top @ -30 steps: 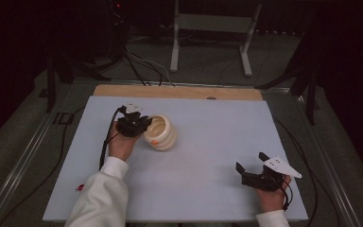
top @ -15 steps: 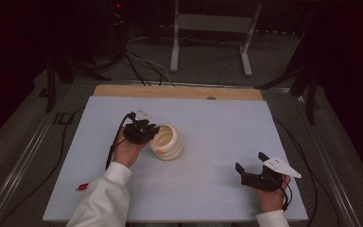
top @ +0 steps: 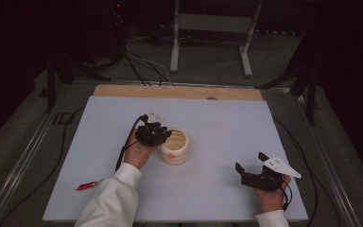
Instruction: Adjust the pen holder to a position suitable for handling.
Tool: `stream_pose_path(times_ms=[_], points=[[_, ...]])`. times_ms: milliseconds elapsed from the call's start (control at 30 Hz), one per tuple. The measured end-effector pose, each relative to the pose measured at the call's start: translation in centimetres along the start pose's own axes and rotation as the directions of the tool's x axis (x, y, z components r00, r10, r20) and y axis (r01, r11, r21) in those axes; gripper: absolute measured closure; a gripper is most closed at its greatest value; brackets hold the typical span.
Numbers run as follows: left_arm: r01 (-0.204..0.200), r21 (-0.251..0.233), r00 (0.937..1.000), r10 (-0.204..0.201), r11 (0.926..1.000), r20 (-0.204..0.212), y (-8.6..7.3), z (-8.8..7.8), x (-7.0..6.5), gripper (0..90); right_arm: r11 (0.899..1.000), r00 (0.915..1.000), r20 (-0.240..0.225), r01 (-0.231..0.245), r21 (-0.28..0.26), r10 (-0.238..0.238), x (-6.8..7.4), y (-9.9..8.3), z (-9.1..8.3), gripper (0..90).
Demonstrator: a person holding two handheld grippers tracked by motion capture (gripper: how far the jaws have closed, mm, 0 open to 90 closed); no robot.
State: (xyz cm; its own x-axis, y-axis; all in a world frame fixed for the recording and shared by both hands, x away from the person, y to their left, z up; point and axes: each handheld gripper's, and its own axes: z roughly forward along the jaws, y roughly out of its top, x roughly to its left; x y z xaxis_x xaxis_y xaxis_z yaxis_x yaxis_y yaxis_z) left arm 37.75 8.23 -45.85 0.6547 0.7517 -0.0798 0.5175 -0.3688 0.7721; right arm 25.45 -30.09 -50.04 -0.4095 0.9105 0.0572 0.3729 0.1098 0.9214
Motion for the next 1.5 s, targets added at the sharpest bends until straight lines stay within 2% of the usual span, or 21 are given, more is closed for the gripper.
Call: stream_pose_path(times_ms=[33,167,267,367,400,433,600,633,700,767,800,967,1133,1300,1500], points=[[-0.002,-0.006,1.0000,0.002,1.0000,0.008,0.0,0.1,0.0,64.8,1.000,1.0000,0.000,0.001,0.000,-0.001,0.0,0.0,0.0,0.0],[-0.008,-0.049,0.9991,0.010,0.9987,0.040,-0.1,-0.2,0.0,56.6,1.000,1.0000,0.001,-0.001,-0.003,0.001,-0.1,0.0,0.0,0.0],[-0.005,-0.080,0.9993,0.008,0.9968,0.037,0.0,-0.6,0.1,49.9,1.000,1.0000,0.000,-0.002,-0.003,0.002,-0.1,0.0,0.0,0.0],[0.030,-0.106,0.9982,-0.024,0.9939,0.055,0.1,-1.1,0.5,44.8,1.000,1.0000,0.000,0.000,-0.003,0.000,0.0,0.0,0.0,0.0],[0.030,-0.106,0.9982,-0.024,0.9939,0.055,0.1,-1.1,0.5,40.6,1.000,1.0000,0.000,0.000,-0.003,0.000,0.0,0.0,0.0,0.0],[0.024,-0.122,0.9993,-0.020,0.9923,0.031,0.2,-1.4,0.6,40.6,1.000,1.0000,0.000,-0.001,-0.003,0.001,0.0,0.0,0.0,0.0],[0.018,-0.155,0.9998,-0.018,0.9878,0.001,0.4,-2.3,0.6,17.4,1.000,1.0000,0.002,-0.005,-0.002,0.005,-0.1,0.0,0.0,0.0],[0.018,-0.155,0.9998,-0.018,0.9878,0.001,0.4,-2.3,0.6,15.6,1.000,1.0000,0.002,-0.005,-0.002,0.005,-0.1,0.0,0.0,0.0],[0.015,-0.172,0.9996,-0.011,0.9850,0.025,0.3,-3.1,0.9,1.0,1.000,1.0000,0.000,-0.001,-0.003,0.001,-0.1,0.0,-0.1,0.0],[0.015,-0.183,0.9998,-0.013,0.9830,0.014,0.3,-3.3,1.0,0.2,1.000,1.0000,0.001,-0.003,-0.003,0.003,-0.1,0.0,-0.1,0.0],[0.006,-0.192,0.9998,-0.009,0.9815,-0.016,0.2,-3.7,1.0,0.2,1.000,1.0000,0.002,-0.005,-0.003,0.005,-0.1,0.0,-0.1,0.0],[0.006,-0.216,0.9994,-0.013,0.9764,-0.031,0.1,-4.6,1.1,0.1,1.000,1.0000,0.003,-0.002,-0.004,0.002,0.0,0.0,-0.1,0.0],[-0.008,-0.219,0.9986,-0.004,0.9756,-0.054,-0.2,-5.5,1.2,0.1,1.000,1.0000,0.004,-0.002,-0.005,0.002,0.0,0.0,-0.1,0.0],[-0.051,-0.210,0.9940,0.030,0.9764,-0.105,-0.5,-6.3,1.2,0.2,1.000,1.0000,0.002,0.004,-0.007,-0.004,0.0,-0.1,-0.1,0.0],[-0.070,-0.202,0.9885,0.041,0.9768,-0.145,-1.1,-7.3,1.6,0.1,1.000,1.0000,0.001,0.002,-0.017,-0.002,-0.1,-0.1,-0.1,0.0]])
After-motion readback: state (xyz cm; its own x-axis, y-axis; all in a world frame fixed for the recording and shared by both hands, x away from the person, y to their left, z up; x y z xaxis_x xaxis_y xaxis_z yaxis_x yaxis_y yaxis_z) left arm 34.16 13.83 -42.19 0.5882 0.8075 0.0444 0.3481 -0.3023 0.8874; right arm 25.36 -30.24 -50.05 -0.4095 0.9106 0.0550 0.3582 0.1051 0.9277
